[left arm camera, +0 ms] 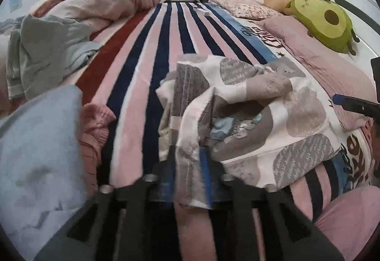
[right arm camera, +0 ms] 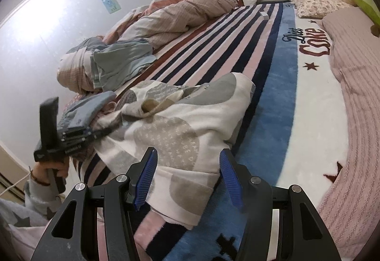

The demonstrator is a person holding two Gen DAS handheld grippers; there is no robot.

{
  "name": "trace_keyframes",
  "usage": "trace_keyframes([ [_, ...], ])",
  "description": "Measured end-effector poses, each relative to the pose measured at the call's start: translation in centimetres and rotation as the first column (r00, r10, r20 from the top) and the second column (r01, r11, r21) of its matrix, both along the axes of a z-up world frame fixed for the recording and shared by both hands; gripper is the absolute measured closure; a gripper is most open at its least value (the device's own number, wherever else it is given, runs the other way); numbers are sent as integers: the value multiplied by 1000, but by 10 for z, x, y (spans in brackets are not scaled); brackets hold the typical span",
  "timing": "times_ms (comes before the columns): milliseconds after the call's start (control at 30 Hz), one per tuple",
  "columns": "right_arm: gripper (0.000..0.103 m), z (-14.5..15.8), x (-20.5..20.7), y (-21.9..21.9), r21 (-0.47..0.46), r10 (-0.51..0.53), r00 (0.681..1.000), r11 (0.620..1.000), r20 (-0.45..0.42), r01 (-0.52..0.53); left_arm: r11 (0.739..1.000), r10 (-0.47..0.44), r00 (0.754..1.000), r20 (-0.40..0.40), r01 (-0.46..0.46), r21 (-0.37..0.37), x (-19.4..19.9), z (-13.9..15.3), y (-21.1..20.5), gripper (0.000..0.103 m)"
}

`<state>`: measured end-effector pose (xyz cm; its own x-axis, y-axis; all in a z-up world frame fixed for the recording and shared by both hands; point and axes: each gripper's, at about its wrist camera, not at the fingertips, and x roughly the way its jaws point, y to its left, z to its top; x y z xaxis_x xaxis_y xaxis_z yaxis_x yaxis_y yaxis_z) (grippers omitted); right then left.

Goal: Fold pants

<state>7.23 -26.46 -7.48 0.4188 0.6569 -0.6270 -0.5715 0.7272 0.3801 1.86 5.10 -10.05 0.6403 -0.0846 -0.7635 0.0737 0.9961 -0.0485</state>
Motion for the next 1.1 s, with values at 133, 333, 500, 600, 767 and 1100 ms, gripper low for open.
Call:
trace_keyframes([
  [133,52,1,-2,1,-6,7,1000,1000,2,-7,999,-12,994,113,18,-48,2,29,9,55],
  [333,52,0,-2,1,2,3,1000,1000,-1,-3,963,-257,960,111,264,-54,49,36,-21,52],
  [500,52,-4,0,-2,-8,-8,1000,1000,-11,8,957,-290,957,2,290,-16,81,10,-41,52],
  [600,52,-8,5,-9,-12,-23,999,1000,-23,23,947,-318,948,-37,315,-55,86,2,-45,52],
  [767,52,-14,12,-13,-1,-38,998,999,-42,38,891,-444,896,-16,439,-116,55,8,-60,52],
  [1100,52,-11,14,-3,22,-13,999,1000,-38,14,887,-453,892,-7,449,-110,47,14,-69,54],
])
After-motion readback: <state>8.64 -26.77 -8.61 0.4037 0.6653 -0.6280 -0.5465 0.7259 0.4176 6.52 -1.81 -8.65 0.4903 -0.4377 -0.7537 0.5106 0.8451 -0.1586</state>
